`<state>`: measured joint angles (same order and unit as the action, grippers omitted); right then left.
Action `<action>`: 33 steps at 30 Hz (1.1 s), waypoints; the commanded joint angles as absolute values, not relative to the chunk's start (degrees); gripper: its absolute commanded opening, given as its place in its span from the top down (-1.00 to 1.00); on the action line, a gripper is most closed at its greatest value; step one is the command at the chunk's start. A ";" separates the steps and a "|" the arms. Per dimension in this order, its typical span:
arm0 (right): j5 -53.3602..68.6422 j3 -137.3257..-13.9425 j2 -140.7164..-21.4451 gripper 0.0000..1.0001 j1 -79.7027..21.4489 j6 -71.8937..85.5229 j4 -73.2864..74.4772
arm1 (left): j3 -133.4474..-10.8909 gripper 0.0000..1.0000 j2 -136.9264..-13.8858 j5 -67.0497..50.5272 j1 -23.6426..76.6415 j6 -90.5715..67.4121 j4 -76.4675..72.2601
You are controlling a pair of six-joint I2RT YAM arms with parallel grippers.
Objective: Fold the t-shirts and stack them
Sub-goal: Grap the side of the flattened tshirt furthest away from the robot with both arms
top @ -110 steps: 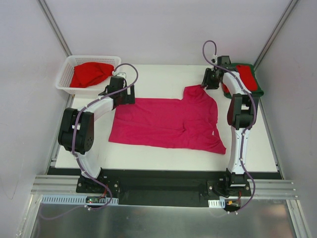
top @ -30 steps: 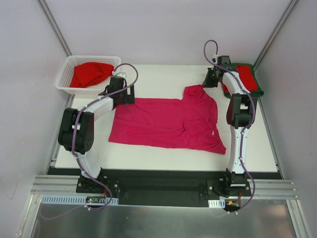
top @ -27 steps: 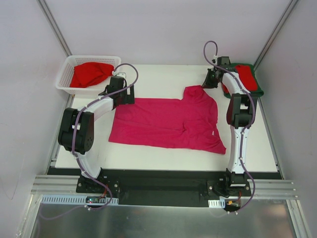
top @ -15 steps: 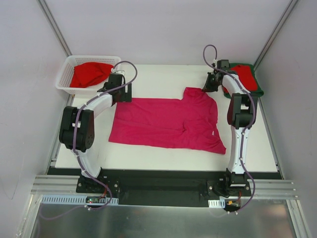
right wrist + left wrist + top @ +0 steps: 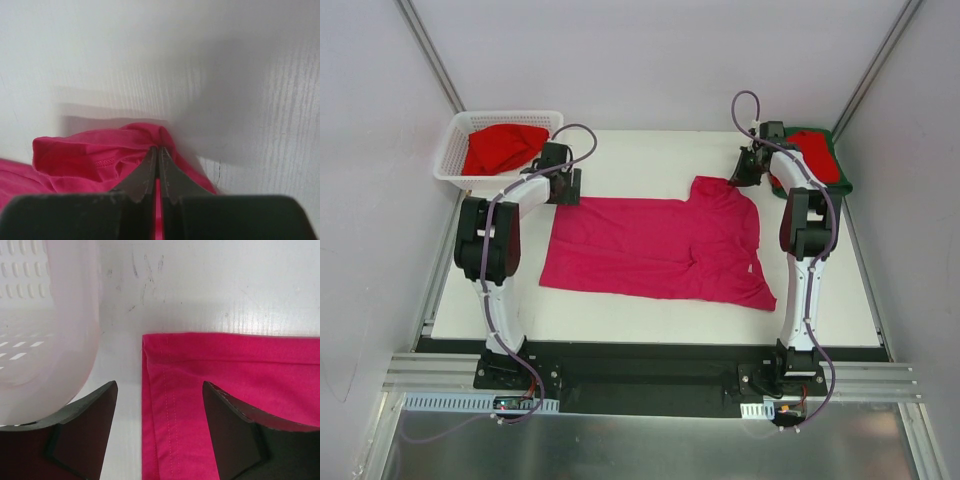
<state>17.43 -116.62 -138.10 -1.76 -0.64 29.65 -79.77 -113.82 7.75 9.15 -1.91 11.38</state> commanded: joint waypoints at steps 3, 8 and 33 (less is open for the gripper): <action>18.72 -116.46 -132.72 0.99 -1.05 -0.44 28.83 | -85.51 -0.31 -116.19 6.86 8.79 -0.53 13.71; 19.07 -116.37 -132.71 0.98 -0.97 -0.44 28.83 | -88.15 -0.06 -118.21 7.29 8.79 1.14 14.68; 20.21 -116.63 -131.75 0.98 -0.09 -0.18 29.27 | -91.67 0.17 -124.10 4.58 8.79 5.54 20.13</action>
<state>18.94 -116.36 -136.99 -0.45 -0.60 29.36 -91.09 -121.01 9.96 9.41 4.67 17.76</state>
